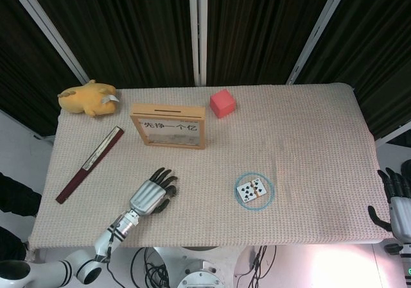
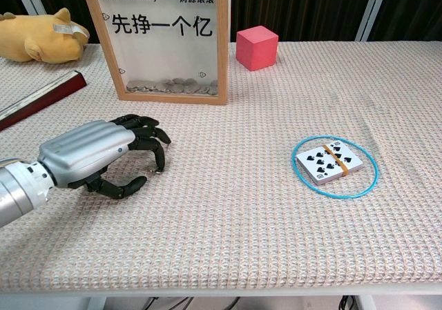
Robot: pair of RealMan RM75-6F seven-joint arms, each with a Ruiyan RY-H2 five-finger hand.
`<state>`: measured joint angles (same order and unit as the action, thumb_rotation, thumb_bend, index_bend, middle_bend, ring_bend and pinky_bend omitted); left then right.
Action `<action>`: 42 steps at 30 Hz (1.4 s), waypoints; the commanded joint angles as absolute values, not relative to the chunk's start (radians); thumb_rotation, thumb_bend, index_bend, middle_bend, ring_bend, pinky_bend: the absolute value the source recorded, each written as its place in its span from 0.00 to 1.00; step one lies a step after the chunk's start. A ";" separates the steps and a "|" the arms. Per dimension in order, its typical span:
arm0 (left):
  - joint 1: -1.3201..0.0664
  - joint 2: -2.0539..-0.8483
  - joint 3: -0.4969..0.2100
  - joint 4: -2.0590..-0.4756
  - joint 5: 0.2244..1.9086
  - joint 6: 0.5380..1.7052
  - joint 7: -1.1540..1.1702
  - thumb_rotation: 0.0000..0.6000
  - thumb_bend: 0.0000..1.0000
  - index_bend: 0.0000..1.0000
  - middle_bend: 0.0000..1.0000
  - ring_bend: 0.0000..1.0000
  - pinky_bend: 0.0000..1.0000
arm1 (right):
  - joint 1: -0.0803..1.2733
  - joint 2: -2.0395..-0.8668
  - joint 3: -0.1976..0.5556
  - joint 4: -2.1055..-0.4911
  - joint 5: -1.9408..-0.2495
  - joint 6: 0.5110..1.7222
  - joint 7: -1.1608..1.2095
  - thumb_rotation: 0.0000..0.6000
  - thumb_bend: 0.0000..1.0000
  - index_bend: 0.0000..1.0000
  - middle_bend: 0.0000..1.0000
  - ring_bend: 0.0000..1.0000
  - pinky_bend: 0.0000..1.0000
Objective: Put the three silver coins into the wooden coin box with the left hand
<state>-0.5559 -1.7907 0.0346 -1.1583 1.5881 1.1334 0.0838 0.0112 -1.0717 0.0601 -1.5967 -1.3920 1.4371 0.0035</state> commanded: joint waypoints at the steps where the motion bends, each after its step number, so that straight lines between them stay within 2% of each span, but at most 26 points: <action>1: -0.558 -1.802 0.031 -1.143 1.595 1.141 0.075 1.00 0.21 0.51 0.17 0.00 0.00 | 0.011 -1.072 0.060 -1.596 -1.392 1.436 0.004 1.00 0.30 0.00 0.00 0.00 0.00; 17: -0.566 -1.879 0.022 -1.000 1.643 1.217 0.001 1.00 0.21 0.57 0.25 0.03 0.01 | 0.014 -1.075 0.064 -1.588 -1.380 1.424 0.005 1.00 0.30 0.00 0.00 0.00 0.00; 25: -0.563 -1.888 0.027 -0.969 1.655 1.241 -0.029 1.00 0.21 0.46 0.26 0.04 0.01 | 0.015 -1.078 0.063 -1.584 -1.375 1.418 0.003 1.00 0.30 0.00 0.00 0.00 0.00; 29: -0.561 -1.890 0.031 -0.965 1.664 1.257 -0.039 1.00 0.21 0.45 0.27 0.04 0.01 | 0.014 -1.079 0.063 -1.584 -1.374 1.419 0.001 1.00 0.30 0.00 0.00 0.00 0.00; 35: -0.561 -1.892 0.034 -0.963 1.668 1.266 -0.073 1.00 0.22 0.48 0.28 0.05 0.01 | 0.014 -1.078 0.063 -1.584 -1.373 1.418 0.001 1.00 0.30 0.00 0.00 0.00 0.00; 42: -0.562 -1.896 0.034 -0.953 1.667 1.264 -0.085 1.00 0.27 0.52 0.28 0.05 0.01 | 0.014 -1.081 0.063 -1.579 -1.369 1.414 0.002 1.00 0.30 0.00 0.00 0.00 0.00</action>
<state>-0.5620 -1.8957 0.0349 -0.9533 1.6671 1.2638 -0.0842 0.0142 -1.0805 0.0630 -1.5796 -1.3691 1.4136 0.0011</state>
